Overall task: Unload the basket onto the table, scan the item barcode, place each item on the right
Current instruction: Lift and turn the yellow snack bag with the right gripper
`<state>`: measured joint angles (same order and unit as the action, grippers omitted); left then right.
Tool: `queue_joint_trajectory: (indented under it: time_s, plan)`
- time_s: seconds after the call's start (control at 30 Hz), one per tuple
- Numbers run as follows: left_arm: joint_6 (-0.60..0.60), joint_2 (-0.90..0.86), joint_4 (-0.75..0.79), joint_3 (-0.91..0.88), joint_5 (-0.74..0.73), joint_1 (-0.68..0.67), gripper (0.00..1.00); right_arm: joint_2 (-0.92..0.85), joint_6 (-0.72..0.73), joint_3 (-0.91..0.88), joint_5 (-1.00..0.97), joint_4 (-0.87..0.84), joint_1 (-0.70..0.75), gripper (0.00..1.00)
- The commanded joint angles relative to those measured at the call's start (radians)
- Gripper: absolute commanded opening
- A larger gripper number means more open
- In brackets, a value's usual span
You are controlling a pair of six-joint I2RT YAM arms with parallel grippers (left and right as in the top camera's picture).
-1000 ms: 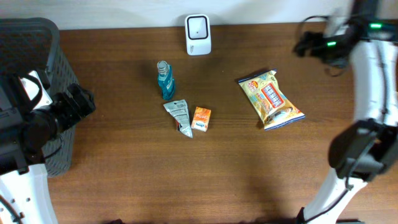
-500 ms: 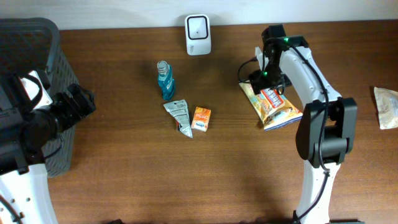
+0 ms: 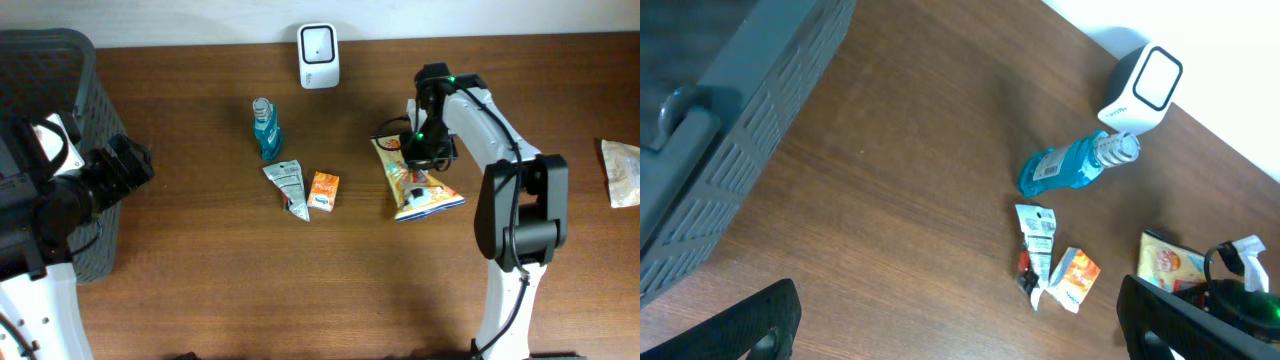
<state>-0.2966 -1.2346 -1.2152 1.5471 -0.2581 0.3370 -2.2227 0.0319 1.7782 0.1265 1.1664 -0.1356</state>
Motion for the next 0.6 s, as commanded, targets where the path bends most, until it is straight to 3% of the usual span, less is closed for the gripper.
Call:
queue_joint_trajectory:
  time_s: [0.0,0.07,0.1,0.23,0.3,0.4,0.47,0.57]
  plan:
    - [-0.01,0.0,-0.002,-0.002,-0.008,0.005,0.99,-0.005,0.082,0.103,0.055,0.066,-0.028,0.49]
    - [-0.01,0.0,-0.001,-0.002,-0.008,0.005,0.99,-0.005,0.082,0.162,0.054,0.115,-0.028,0.71]
    - [-0.01,0.0,-0.001,-0.002,-0.008,0.005,0.99,-0.005,0.082,0.196,0.054,0.143,-0.028,0.76]
    - [-0.01,0.0,-0.001,-0.002,-0.008,0.005,0.99,-0.005,0.081,0.307,0.054,0.249,-0.03,0.8]
    - [-0.01,0.0,-0.001,-0.002,-0.008,0.005,0.99,-0.005,0.077,0.309,0.053,0.278,-0.031,0.67]
    - [-0.01,0.0,-0.001,-0.002,-0.008,0.005,0.99,-0.007,0.078,0.277,0.018,0.319,-0.031,0.24]
    - [-0.01,0.0,-0.001,-0.002,-0.008,0.005,0.99,-0.007,0.078,0.238,0.016,0.312,-0.031,0.11]
    - [-0.01,0.0,-0.001,-0.002,-0.008,0.005,0.99,-0.008,0.078,0.167,0.016,0.267,-0.031,0.08]
